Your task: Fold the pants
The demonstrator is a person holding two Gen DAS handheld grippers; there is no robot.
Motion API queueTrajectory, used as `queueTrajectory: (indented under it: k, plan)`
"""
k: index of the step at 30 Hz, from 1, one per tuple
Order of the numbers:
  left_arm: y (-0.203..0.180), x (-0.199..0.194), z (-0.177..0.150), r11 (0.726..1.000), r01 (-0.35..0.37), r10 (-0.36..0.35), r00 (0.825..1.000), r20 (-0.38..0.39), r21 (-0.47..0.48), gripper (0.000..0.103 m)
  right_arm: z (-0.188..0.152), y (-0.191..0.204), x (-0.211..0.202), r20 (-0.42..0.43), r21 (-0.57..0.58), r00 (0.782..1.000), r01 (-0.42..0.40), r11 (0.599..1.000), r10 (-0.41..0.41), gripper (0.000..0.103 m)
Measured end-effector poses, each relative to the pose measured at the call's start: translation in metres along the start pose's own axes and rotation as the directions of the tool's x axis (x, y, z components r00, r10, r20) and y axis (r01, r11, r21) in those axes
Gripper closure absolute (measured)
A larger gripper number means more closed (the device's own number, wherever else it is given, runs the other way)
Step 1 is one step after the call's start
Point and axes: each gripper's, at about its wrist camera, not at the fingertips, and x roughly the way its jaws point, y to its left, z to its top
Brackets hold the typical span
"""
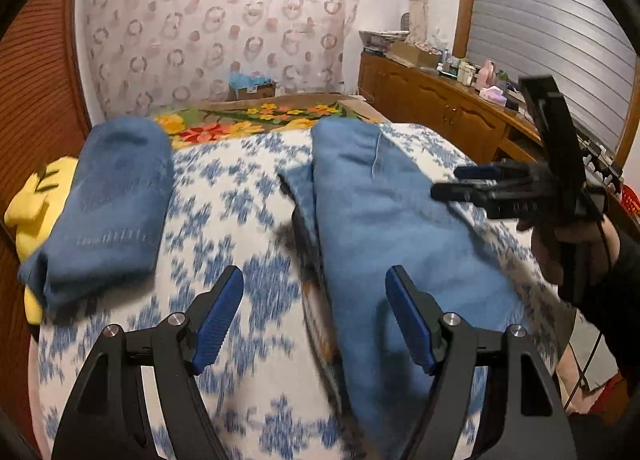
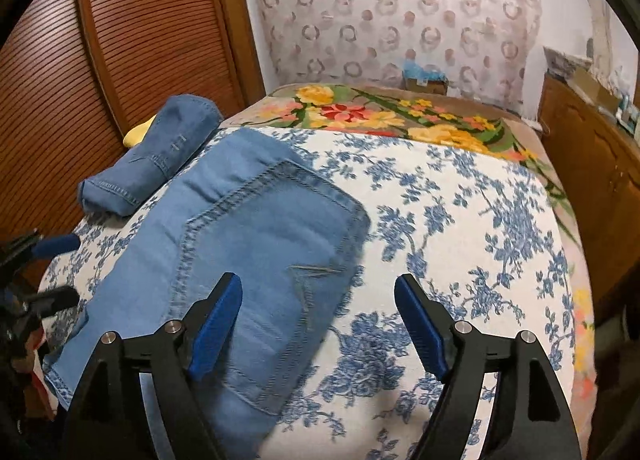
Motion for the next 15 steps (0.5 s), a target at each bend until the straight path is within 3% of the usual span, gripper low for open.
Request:
queueTrajectory:
  k: [7,15]
  plan:
    - [-0.005,0.044,0.04,0.999,0.023,-0.022,0.999,-0.028,0.025,0.029,0.009,-0.014,0.021,-0.039,0.036,0.995,-0.095,0.995,0.096,0.023]
    - [0.0,0.083,0.053,0.999,0.024,-0.022,0.996,-0.082,0.031,0.029,0.016,-0.024,0.046,-0.057,0.061,0.979,-0.195,0.979,0.198,0.023]
